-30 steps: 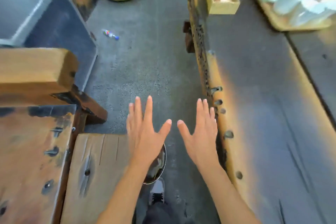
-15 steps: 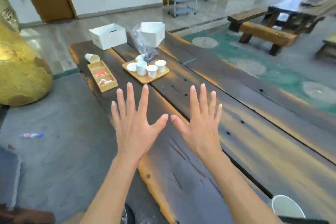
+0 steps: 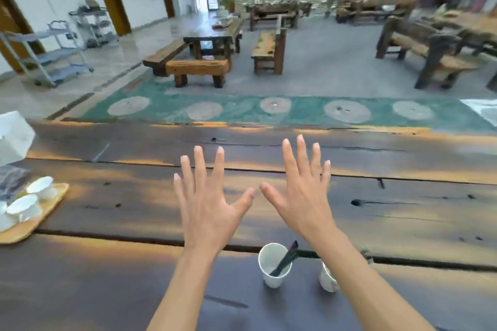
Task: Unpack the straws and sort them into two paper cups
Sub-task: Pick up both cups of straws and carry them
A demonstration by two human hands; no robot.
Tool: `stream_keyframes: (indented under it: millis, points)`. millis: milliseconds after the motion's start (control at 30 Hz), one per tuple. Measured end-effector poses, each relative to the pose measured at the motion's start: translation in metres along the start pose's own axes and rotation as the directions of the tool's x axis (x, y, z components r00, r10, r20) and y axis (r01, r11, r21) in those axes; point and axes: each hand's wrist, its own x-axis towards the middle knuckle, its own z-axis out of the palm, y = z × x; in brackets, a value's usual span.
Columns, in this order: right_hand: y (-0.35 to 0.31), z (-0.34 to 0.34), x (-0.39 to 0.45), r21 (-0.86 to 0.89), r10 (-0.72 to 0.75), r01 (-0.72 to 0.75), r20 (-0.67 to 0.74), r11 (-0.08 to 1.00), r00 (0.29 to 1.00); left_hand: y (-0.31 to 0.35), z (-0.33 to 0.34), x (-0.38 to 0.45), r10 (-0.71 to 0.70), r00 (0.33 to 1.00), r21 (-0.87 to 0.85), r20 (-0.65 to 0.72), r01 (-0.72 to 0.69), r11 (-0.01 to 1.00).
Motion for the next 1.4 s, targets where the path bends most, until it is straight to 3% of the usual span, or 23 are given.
stream_keyframes:
  millis: [233,700,800,900,1067,1233,1300,1400]
  points:
    - [0.08,-0.036,-0.021,-0.081,0.18,-0.184,-0.058,0.98,0.982,0.07,0.048,0.004,0.168,0.983,-0.07,0.072,-0.163,0.984]
    - [0.14,-0.038,-0.031,-0.044,0.269,-0.269,-0.018,0.962,0.963,0.11,0.093,0.002,0.196,0.974,-0.145,0.115,-0.178,0.973]
    - [0.15,-0.029,-0.045,0.046,0.311,-0.311,0.001,0.949,0.95,0.1,0.105,-0.013,0.114,0.975,-0.259,0.193,-0.061,0.964]
    - [0.17,-0.012,-0.081,0.167,0.383,-0.388,0.059,0.906,0.922,0.076,0.122,-0.046,-0.051,0.946,-0.393,0.321,0.182,0.901]
    - [0.198,0.013,-0.164,0.395,0.48,-0.487,0.123,0.779,0.869,0.037,0.146,-0.124,-0.307,0.79,-0.398,0.532,0.553,0.732]
    - [0.206,0.042,-0.213,0.519,0.681,-0.69,0.251,0.505,0.687,0.019,0.166,-0.17,-0.436,0.63,-0.364,0.642,0.751,0.55]
    - [0.208,0.057,-0.22,0.538,0.719,-0.755,0.345,0.375,0.603,0.016,0.175,-0.174,-0.457,0.597,-0.357,0.66,0.784,0.508]
    - [0.209,0.08,-0.219,0.519,0.682,-0.803,0.476,0.292,0.556,0.012,0.187,-0.172,-0.464,0.582,-0.356,0.667,0.797,0.488]
